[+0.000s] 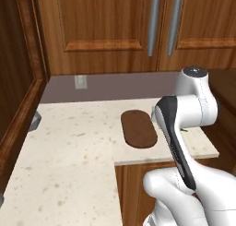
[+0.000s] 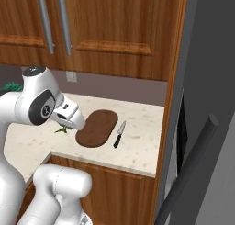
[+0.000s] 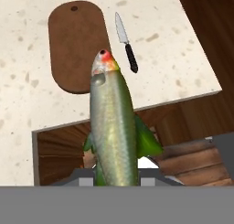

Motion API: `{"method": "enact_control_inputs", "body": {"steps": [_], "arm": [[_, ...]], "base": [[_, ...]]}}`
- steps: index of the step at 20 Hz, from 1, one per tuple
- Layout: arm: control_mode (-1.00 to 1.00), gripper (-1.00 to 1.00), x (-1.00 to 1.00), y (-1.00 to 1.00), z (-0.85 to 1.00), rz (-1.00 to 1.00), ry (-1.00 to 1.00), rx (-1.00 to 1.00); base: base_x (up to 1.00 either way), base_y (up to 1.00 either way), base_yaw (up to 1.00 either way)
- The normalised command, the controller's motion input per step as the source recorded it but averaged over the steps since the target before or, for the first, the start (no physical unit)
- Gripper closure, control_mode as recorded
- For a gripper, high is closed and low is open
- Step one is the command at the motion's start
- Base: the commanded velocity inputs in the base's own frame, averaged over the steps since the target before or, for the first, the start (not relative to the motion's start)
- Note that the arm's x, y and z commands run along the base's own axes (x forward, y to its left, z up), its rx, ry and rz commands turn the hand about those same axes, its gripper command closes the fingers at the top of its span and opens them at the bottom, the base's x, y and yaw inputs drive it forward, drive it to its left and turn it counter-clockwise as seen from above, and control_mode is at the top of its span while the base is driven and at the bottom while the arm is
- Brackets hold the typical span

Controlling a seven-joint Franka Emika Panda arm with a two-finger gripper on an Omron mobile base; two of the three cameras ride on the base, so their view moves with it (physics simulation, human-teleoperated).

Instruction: Retrieve the fish from the fridge and place it on the cutting board.

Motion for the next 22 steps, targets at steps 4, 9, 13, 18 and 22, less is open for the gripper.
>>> {"method": "enact_control_inputs", "body": {"steps": [4, 9, 13, 18, 22], "arm": [[-1.0, 1.0, 0.14, 0.09, -0.09, -0.01, -0.06, 0.0], [-1.0, 1.0, 0.15, 0.11, -0.4, -0.02, -0.04, 0.06], [-1.0, 1.0, 0.26, 0.0, -0.64, 0.0, 0.0, 0.06], [-1.0, 1.0, 0.37, 0.0, -0.69, 0.0, -0.05, 0.0], [-1.0, 1.0, 0.73, 0.0, -0.38, 0.0, 0.01, 0.0]], "base": [[0.14, 0.1, -0.01], [0.0, 0.0, 0.0], [0.0, 0.0, 0.0], [0.0, 0.0, 0.0], [0.0, 0.0, 0.0]]}}
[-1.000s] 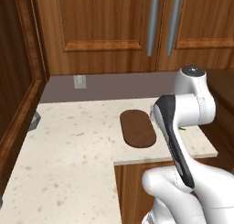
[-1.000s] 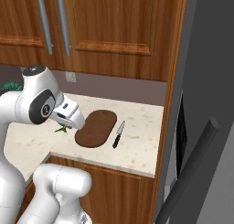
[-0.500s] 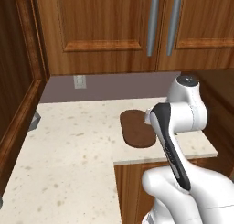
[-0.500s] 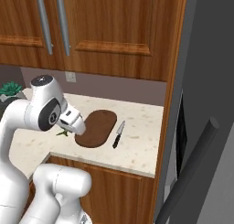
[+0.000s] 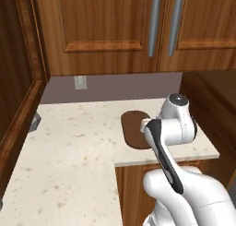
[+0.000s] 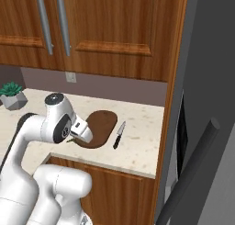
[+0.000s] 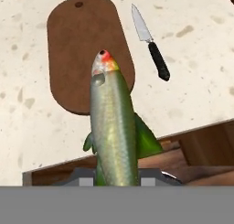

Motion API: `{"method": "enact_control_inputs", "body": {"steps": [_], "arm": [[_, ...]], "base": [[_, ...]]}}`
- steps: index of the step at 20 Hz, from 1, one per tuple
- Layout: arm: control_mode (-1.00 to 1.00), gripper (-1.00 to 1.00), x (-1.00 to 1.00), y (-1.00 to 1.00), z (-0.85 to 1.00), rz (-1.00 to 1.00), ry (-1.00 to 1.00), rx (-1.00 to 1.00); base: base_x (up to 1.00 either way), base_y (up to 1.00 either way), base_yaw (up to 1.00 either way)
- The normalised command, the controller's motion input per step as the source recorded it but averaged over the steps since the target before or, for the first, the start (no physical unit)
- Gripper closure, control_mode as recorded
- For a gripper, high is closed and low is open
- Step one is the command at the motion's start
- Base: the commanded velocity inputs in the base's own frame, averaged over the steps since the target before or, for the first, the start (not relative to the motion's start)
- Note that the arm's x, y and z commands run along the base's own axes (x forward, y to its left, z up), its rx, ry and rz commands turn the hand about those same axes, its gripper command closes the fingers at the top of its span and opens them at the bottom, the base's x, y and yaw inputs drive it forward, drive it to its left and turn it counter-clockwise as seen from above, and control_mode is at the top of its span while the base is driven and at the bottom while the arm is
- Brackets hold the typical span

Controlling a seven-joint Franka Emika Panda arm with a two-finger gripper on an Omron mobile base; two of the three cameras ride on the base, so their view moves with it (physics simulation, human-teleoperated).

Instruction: Retrieve the fish from the fridge and place it on the cutting board.

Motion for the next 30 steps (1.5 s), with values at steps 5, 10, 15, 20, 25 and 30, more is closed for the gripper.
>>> {"method": "enact_control_inputs", "body": {"steps": [5, 10, 15, 20, 25, 30], "arm": [[-1.0, 1.0, 0.94, 0.0, -0.14, -0.01, 0.05, 0.0], [-1.0, 1.0, 0.99, 0.0, -0.03, -0.02, 0.02, 0.0], [-1.0, 1.0, 0.98, -0.01, -0.04, -0.02, 0.08, 0.02], [-1.0, 1.0, 0.56, -0.17, -0.29, 0.0, 0.01, 0.04], [-1.0, 1.0, 0.34, -0.02, -0.53, 0.0, 0.0, 0.0], [-1.0, 1.0, 0.23, 0.0, -0.46, 0.01, 0.0, -0.01]], "base": [[0.0, 0.0, 0.0], [0.0, 0.0, 0.0], [0.0, 0.0, 0.0], [0.0, 0.0, 0.0], [0.0, 0.0, 0.0], [0.0, 0.0, 0.0]]}}
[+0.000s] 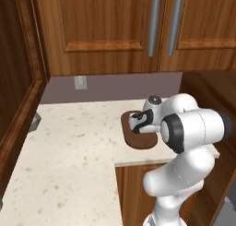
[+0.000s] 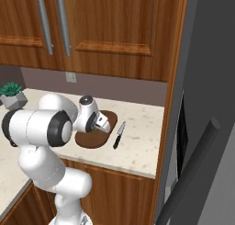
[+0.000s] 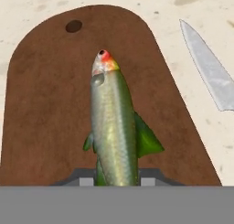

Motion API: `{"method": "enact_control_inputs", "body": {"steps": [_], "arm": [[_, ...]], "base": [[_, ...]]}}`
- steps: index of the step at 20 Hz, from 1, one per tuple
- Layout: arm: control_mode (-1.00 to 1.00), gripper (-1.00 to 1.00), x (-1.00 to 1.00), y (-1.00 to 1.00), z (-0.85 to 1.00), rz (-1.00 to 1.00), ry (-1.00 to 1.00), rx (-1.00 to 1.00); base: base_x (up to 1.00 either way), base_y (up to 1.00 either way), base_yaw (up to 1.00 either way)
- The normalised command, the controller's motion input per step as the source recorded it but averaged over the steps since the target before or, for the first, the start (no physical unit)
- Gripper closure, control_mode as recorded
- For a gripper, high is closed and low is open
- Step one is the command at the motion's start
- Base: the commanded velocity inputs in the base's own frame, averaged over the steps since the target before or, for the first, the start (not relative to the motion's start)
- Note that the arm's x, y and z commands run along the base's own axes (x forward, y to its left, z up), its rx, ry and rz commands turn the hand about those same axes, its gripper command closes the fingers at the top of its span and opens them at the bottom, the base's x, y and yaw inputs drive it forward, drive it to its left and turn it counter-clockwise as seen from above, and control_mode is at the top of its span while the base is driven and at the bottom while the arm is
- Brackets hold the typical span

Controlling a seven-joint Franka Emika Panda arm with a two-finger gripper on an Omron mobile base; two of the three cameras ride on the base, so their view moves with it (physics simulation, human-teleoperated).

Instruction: Retrieve the fish from the fridge and place it on the cutting board.

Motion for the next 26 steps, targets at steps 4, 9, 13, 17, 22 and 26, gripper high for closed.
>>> {"method": "enact_control_inputs", "body": {"steps": [4, 9, 13, 17, 22, 26], "arm": [[-1.0, -1.0, 0.04, 0.03, -0.21, 0.0, 0.0, 0.0], [-1.0, -1.0, 0.0, 0.0, -0.01, 0.0, 0.0, 0.0], [-1.0, -1.0, 0.0, 0.0, 0.12, 0.0, 0.0, -0.03], [-1.0, -1.0, -0.28, 0.0, 0.47, 0.0, 0.02, -0.06], [-1.0, -1.0, -0.67, 0.0, 0.6, 0.0, 0.0, -0.03], [-1.0, -1.0, -0.86, 0.0, 0.68, 0.0, 0.01, 0.0]], "base": [[0.0, 0.0, 0.0], [0.0, 0.0, 0.0], [0.0, 0.0, 0.0], [0.0, 0.0, 0.0], [0.0, 0.0, 0.0], [0.0, 0.0, 0.0]]}}
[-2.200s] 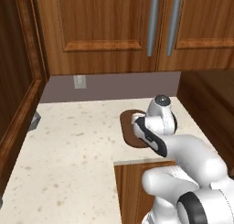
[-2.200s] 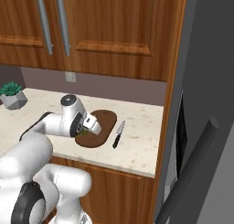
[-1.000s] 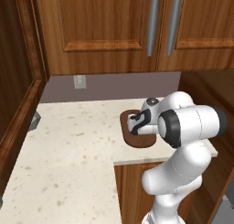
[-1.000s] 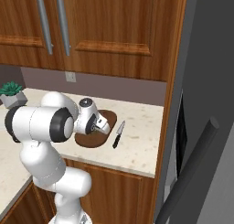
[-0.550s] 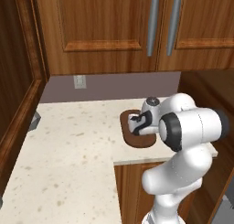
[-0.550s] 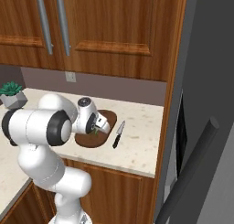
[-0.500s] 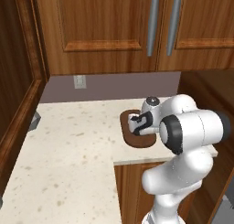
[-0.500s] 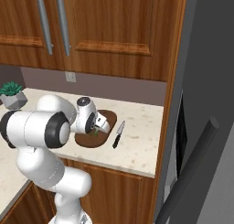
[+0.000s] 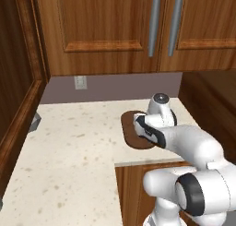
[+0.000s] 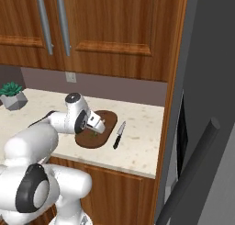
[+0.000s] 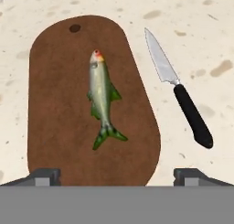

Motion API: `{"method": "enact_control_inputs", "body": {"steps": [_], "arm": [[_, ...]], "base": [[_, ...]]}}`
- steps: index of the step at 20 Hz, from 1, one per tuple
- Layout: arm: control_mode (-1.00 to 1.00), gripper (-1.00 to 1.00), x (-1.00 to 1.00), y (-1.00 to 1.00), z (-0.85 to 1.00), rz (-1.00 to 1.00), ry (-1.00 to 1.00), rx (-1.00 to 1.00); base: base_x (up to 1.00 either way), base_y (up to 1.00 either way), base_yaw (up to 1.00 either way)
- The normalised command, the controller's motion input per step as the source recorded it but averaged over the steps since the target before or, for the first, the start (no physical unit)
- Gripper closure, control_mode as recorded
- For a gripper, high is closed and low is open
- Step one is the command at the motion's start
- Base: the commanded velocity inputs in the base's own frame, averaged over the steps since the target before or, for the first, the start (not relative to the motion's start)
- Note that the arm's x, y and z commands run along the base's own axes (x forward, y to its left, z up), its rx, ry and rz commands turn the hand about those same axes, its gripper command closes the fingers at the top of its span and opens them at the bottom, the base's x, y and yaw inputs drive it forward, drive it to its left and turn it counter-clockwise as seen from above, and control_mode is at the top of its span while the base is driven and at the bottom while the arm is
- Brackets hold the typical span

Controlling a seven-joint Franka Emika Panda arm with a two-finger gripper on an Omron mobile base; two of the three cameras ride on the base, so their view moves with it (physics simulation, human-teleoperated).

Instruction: Retrieve the fish from the fridge and place it on the cutting board.

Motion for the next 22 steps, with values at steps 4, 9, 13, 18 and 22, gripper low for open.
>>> {"method": "enact_control_inputs", "body": {"steps": [4, 9, 13, 18, 22], "arm": [[-1.0, -1.0, -1.0, 0.0, 0.7, 0.0, 0.04, 0.0], [-1.0, -1.0, -1.0, 0.0, 0.72, 0.0, 0.1, 0.0], [-1.0, -1.0, -1.0, 0.0, 0.71, 0.0, 0.11, 0.0], [-1.0, -1.0, -0.64, -0.02, 0.79, 0.0, 0.02, 0.01], [-1.0, -1.0, -0.42, -0.01, 0.77, 0.0, 0.0, 0.0]], "base": [[0.0, 0.0, 0.0], [0.0, 0.0, 0.0], [0.0, 0.0, 0.0], [0.0, 0.0, 0.0], [0.0, 0.0, 0.0]]}}
